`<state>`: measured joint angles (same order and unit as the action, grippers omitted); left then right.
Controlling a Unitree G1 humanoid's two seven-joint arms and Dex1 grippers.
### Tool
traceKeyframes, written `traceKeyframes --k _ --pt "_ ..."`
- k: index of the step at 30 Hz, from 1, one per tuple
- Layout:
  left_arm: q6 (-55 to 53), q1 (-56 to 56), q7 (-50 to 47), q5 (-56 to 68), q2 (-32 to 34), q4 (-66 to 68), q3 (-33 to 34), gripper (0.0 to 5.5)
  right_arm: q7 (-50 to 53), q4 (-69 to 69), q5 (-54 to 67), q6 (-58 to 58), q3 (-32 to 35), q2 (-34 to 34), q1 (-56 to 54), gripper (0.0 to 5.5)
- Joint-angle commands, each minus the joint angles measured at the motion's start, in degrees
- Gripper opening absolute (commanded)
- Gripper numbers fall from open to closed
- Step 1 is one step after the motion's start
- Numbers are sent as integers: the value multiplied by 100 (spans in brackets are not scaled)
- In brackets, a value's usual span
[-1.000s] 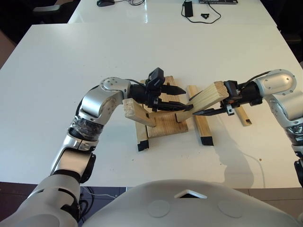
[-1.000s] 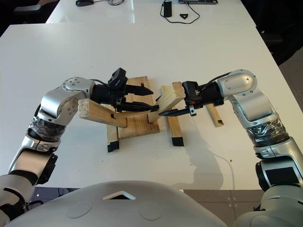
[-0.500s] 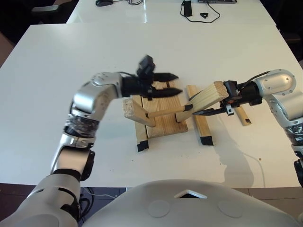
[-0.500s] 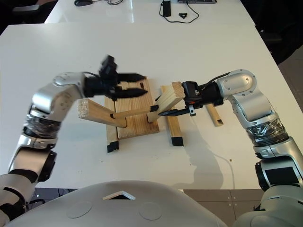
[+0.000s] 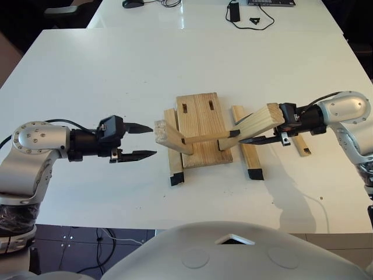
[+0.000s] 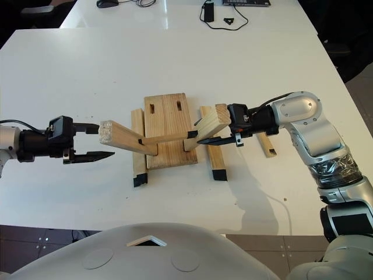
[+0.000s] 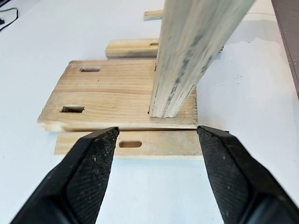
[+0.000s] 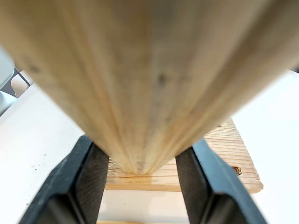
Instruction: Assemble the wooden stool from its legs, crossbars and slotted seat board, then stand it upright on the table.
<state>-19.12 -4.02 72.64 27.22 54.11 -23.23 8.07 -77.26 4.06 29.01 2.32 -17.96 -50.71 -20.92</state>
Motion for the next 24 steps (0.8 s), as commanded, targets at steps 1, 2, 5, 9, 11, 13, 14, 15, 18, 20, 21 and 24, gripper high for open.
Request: traceKeyframes --k 1,2,5,9,11,13,14,15,18,20,21,24 --pt "-74 204 -522 -126 -296 -465 -372 313 -373 -700 -980 462 -622 -26 -95 201" --pt "-132 328 -630 -106 -386 -530 -482 313 -448 -764 -996 473 -659 -2 -168 201" --pt "-277 688 -874 -77 -636 -728 -886 313 -626 -917 -1085 479 -850 96 -356 201" --pt "-322 907 -1033 -233 -811 -729 -1287 313 -771 -1268 -1340 373 -1225 363 -631 201" --pt "-302 995 -1071 -327 -869 -689 -1457 313 -823 -1364 -1425 330 -1360 469 -701 201" --pt "-305 1158 -1091 -386 -961 -662 -1671 313 -861 -1375 -1460 314 -1456 553 -745 201" --pt "-312 1248 -1093 -414 -1015 -650 -1771 313 -873 -1361 -1460 318 -1487 582 -766 201" --pt "-318 1323 -1092 -433 -1063 -637 -1853 313 -881 -1348 -1461 315 -1511 604 -785 201" --pt "-327 1508 -1100 -539 -1242 -549 -2091 313 -911 -1232 -1445 339 -1574 681 -825 201" --pt "-324 1542 -1101 -598 -1349 -546 -2264 313 -951 -1064 -1405 401 -1628 739 -855 201" --pt "-322 1519 -1096 -627 -1394 -590 -2349 313 -975 -970 -1378 446 -1659 765 -875 201" --pt "-317 1438 -1082 -706 -1508 -712 -2565 313 -1012 -822 -1308 601 -1726 838 -932 201"
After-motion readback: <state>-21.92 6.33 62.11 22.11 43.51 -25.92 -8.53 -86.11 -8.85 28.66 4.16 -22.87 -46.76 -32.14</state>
